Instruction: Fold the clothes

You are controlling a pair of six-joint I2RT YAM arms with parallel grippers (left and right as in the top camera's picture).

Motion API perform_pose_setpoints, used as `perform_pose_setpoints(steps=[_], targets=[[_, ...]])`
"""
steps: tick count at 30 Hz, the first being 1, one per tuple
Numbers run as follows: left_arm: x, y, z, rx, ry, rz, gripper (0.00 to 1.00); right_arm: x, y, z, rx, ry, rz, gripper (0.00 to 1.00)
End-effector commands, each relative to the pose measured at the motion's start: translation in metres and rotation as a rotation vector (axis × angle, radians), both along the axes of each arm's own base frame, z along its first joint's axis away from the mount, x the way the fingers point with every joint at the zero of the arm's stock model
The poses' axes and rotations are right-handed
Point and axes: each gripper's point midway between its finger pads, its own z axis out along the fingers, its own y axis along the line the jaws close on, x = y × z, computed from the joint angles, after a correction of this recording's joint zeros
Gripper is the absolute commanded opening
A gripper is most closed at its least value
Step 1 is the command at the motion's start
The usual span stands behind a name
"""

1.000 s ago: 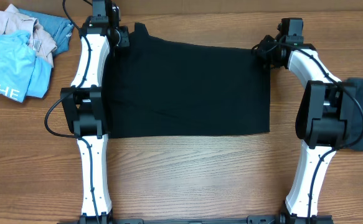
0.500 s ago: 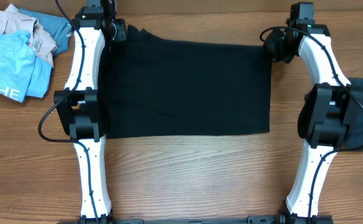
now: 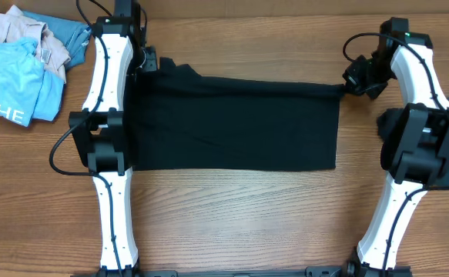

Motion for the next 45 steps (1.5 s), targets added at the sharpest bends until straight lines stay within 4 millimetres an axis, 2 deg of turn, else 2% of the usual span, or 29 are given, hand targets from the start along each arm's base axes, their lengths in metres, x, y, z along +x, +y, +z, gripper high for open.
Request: perform_pose_setpoints(steps=[1, 3, 5, 12, 16, 21, 22, 24, 25, 26, 27, 29, 30, 33, 35, 37, 40, 41, 42, 43, 44, 45], targets=[[-0.005, 0.021, 0.028, 0.073, -0.018, 0.040, 0.05, 0.004, -0.019, 0.029, -0.053, -0.054, -0.025, 0.04], [-0.014, 0.022, 0.026, 0.079, 0.017, 0.060, 0.04, 0.001, -0.015, 0.028, -0.053, -0.043, -0.002, 0.04], [-0.030, 0.037, 0.026, 0.152, 0.071, 0.136, 0.04, -0.009, -0.012, 0.027, -0.043, -0.002, 0.000, 0.04], [-0.049, 0.054, 0.028, 0.241, 0.126, 0.240, 0.04, -0.027, 0.003, 0.042, -0.030, 0.043, 0.046, 0.04], [-0.074, 0.064, 0.028, 0.245, 0.214, 0.327, 0.04, -0.041, -0.004, 0.039, -0.086, 0.107, 0.046, 0.04], [-0.101, 0.072, 0.031, 0.266, 0.325, 0.331, 0.04, -0.059, -0.012, 0.037, -0.145, 0.186, 0.053, 0.04], [-0.103, 0.072, 0.031, 0.266, 0.332, 0.325, 0.07, -0.060, -0.012, 0.037, -0.153, 0.195, 0.054, 0.04], [-0.103, 0.072, 0.031, 0.267, 0.333, 0.316, 0.10, -0.067, -0.017, 0.037, -0.181, 0.222, 0.056, 0.04], [-0.103, 0.072, 0.031, 0.266, 0.333, 0.316, 0.20, -0.069, -0.018, 0.037, -0.189, 0.232, 0.058, 0.10], [-0.103, 0.071, 0.031, 0.264, 0.335, 0.309, 0.30, -0.071, -0.018, 0.037, -0.189, 0.236, 0.074, 0.21], [-0.102, 0.069, 0.030, 0.252, 0.339, 0.295, 0.33, -0.073, -0.017, 0.038, -0.187, 0.241, 0.098, 0.28], [-0.102, 0.062, 0.028, 0.209, 0.347, 0.275, 0.26, -0.077, -0.017, 0.038, -0.188, 0.259, 0.103, 0.32], [-0.102, 0.058, 0.027, 0.189, 0.350, 0.268, 0.35, -0.077, -0.018, 0.038, -0.188, 0.258, 0.103, 0.38], [-0.102, 0.057, 0.027, 0.180, 0.354, 0.246, 0.98, -0.070, -0.019, 0.037, -0.194, 0.231, 0.100, 0.61], [-0.102, 0.064, 0.029, 0.224, 0.350, 0.248, 1.00, -0.065, -0.019, 0.037, -0.198, 0.208, 0.097, 0.64], [-0.099, 0.080, 0.035, 0.317, 0.318, 0.282, 1.00, -0.058, -0.020, 0.037, -0.200, 0.183, 0.094, 0.71], [-0.080, 0.080, 0.056, 0.309, 0.211, 0.299, 1.00, -0.048, -0.014, 0.037, -0.167, 0.132, 0.120, 0.75], [-0.070, 0.074, 0.065, 0.290, 0.163, 0.270, 0.98, -0.044, -0.010, 0.037, -0.144, 0.111, 0.137, 0.75], [-0.052, 0.057, 0.075, 0.226, 0.092, 0.170, 0.97, -0.041, -0.008, 0.038, -0.133, 0.097, 0.136, 0.76], [-0.034, 0.030, 0.081, 0.126, 0.026, 0.051, 0.97, -0.040, -0.008, 0.038, -0.134, 0.091, 0.136, 0.76], [-0.028, 0.012, 0.080, 0.048, 0.004, 0.006, 0.95, -0.041, -0.008, 0.038, -0.134, 0.094, 0.136, 0.77], [-0.030, -0.002, 0.073, -0.027, 0.024, -0.011, 0.90, -0.043, -0.008, 0.038, -0.132, 0.104, 0.140, 0.77]])
